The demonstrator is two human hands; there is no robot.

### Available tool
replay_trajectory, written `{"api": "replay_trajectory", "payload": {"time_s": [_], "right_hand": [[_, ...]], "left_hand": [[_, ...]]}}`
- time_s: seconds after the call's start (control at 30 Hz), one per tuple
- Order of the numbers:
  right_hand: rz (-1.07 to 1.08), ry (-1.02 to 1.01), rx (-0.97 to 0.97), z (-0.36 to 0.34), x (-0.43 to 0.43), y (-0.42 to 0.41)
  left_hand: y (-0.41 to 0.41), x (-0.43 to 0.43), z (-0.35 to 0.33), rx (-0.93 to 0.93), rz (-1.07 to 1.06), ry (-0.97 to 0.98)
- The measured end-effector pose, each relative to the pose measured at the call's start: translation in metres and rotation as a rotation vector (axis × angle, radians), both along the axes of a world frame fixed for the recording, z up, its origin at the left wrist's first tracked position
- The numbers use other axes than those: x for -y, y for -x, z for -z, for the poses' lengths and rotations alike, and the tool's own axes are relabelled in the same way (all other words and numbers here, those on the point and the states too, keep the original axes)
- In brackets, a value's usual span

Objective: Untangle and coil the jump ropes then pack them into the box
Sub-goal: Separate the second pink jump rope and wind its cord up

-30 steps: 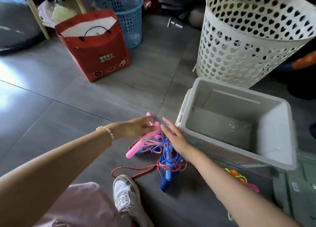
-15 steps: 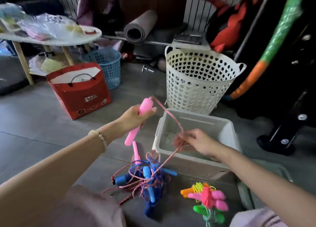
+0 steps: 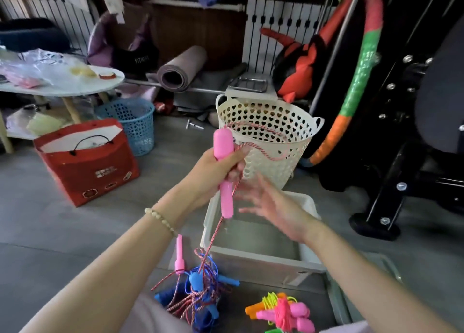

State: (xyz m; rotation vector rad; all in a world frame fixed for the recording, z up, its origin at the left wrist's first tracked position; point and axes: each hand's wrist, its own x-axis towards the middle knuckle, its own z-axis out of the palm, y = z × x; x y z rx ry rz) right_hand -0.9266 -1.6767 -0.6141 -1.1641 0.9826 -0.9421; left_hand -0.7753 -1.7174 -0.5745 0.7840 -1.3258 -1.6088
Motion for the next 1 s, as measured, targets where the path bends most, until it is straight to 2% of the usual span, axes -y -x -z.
{"api": "replay_trajectory", "payload": {"time_s": [0.1,0.17,0.23,0.3,0.4,0.47,0.53,0.63,0.7,0.8,0.87,0.93,1.0], "right_hand": [[-0.190,-0.049,-0.128,0.006,-0.006,-0.008],[-0.098,0.018,-0.221,0.007,-0.004,-0.005],[0.075,0.062,-0.166,-0.002,-0.001,0.002],[0.239,0.159,-0.071,-0.015,0.003,0.011],[0.389,0.230,0.011,-0.033,0.006,0.021],[0.456,0.218,0.042,-0.033,0.005,0.022],[0.459,0.180,0.014,-0.028,0.004,0.019],[0.185,0.090,0.000,-0.015,0.002,0.006],[-0.041,-0.018,-0.046,-0.007,-0.003,-0.005],[-0.286,-0.045,-0.354,0.012,-0.008,-0.010],[-0.243,-0.008,-0.464,0.016,-0.007,-0.006],[-0.115,0.053,-0.368,0.008,-0.006,-0.004],[0.079,0.143,-0.202,-0.008,-0.004,-0.002]], "left_hand": [[-0.004,0.007,-0.003,-0.053,-0.050,-0.070],[-0.010,0.015,0.006,-0.065,-0.093,-0.109],[-0.018,0.018,0.018,0.085,-0.020,-0.110],[-0.020,0.013,0.032,0.304,0.147,-0.083],[-0.009,-0.004,0.047,0.530,0.344,0.033],[-0.003,-0.011,0.043,0.491,0.289,0.092],[-0.003,-0.009,0.033,0.365,0.175,0.076],[-0.009,-0.003,0.013,0.114,0.077,0.012],[-0.011,-0.002,0.000,0.020,0.060,0.002],[-0.020,0.005,-0.011,-0.058,-0.101,-0.005],[-0.030,0.013,-0.008,-0.085,-0.191,-0.003],[-0.038,0.017,-0.001,0.043,-0.167,0.024],[-0.041,0.013,0.010,0.221,-0.032,0.021]]}}
